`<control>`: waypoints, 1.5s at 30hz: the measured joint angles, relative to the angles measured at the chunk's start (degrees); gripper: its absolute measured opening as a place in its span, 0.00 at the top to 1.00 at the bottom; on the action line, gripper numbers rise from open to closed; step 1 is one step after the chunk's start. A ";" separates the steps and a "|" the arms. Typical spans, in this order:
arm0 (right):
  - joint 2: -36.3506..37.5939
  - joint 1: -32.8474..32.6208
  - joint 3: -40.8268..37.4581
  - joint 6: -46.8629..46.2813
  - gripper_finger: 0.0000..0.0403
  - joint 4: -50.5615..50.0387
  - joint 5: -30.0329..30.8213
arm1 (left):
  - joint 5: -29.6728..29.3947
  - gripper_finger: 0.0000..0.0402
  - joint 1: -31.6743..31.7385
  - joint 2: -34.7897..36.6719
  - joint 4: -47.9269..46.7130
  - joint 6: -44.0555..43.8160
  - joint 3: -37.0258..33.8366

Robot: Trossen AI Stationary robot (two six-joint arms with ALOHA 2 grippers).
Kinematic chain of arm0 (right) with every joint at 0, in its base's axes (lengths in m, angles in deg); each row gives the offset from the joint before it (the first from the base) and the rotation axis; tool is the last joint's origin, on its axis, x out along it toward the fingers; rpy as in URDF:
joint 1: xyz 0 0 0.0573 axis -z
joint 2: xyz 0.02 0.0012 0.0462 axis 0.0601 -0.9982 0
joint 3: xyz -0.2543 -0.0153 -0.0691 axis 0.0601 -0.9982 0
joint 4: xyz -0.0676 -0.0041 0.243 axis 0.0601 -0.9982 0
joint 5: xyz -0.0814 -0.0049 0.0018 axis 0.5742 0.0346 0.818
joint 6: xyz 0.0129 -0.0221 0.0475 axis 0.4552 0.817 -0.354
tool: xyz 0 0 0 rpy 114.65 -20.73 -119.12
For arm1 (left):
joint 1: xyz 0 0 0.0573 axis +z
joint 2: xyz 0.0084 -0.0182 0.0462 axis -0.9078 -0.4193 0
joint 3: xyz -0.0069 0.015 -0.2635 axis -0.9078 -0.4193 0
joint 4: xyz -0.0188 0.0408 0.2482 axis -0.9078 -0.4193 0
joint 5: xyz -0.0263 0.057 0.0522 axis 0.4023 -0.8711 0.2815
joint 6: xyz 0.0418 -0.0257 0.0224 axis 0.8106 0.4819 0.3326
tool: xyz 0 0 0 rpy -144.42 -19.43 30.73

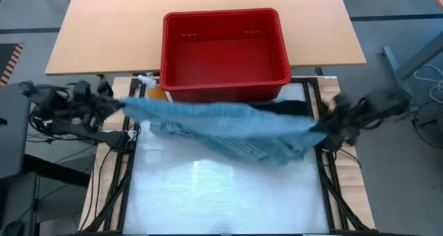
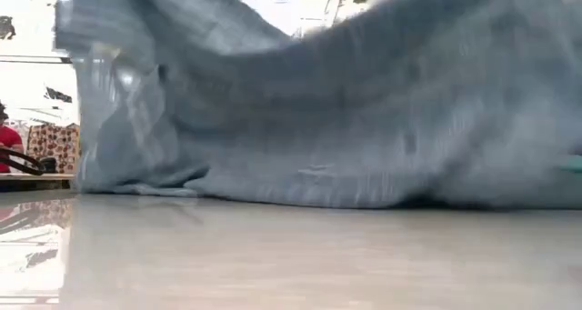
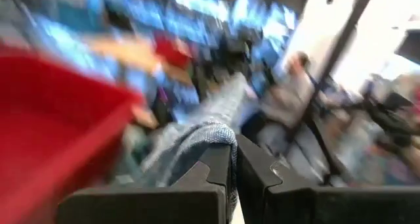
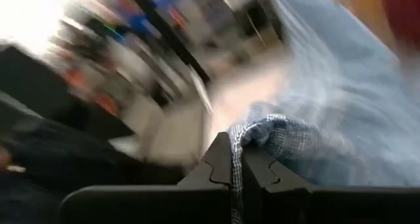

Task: Fold Laundry from Bin
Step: Fold the blue patterned polo

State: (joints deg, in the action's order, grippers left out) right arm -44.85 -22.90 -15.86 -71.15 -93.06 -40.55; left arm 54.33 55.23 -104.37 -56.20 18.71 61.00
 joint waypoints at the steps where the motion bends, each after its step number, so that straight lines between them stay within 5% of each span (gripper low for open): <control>1: -1.23 -0.28 -0.60 -4.41 0.93 -3.65 -0.21 | 2.41 1.00 0.00 0.00 -2.56 -2.96 -0.17; 6: -7.61 -4.97 -6.58 -24.66 0.93 -8.28 -2.55 | 13.58 1.00 0.00 -0.09 -14.27 -16.63 -3.16; 11: -14.34 -18.43 -12.99 -41.44 0.93 -1.47 -3.69 | 26.25 1.00 -0.01 0.00 -17.45 -27.50 -11.11; 20: -31.54 -45.25 -17.78 -77.12 0.93 9.99 10.92 | 50.02 1.00 -0.15 -0.07 -17.46 -37.96 -25.48; 26: -43.60 -52.15 -17.79 -88.53 0.93 22.55 14.34 | 51.81 1.00 -0.15 -0.07 -16.05 -40.76 -26.82; 33: -53.08 -49.47 -17.79 -88.19 0.93 39.87 13.73 | 54.29 1.00 -2.30 -0.27 -12.88 -50.84 -26.80; 39: -55.95 -45.28 -16.61 -84.24 0.92 44.62 2.11 | 53.48 1.00 -6.92 -2.05 -14.29 -56.94 -26.80; 45: -55.49 -42.84 -16.61 -82.34 0.92 42.62 -2.08 | 49.27 1.00 -10.06 -7.51 -18.05 -53.72 -26.80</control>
State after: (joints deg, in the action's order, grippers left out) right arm -100.34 -65.74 -32.47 -153.48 -50.45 -42.63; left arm 103.60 45.17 -111.88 -74.24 -35.01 34.20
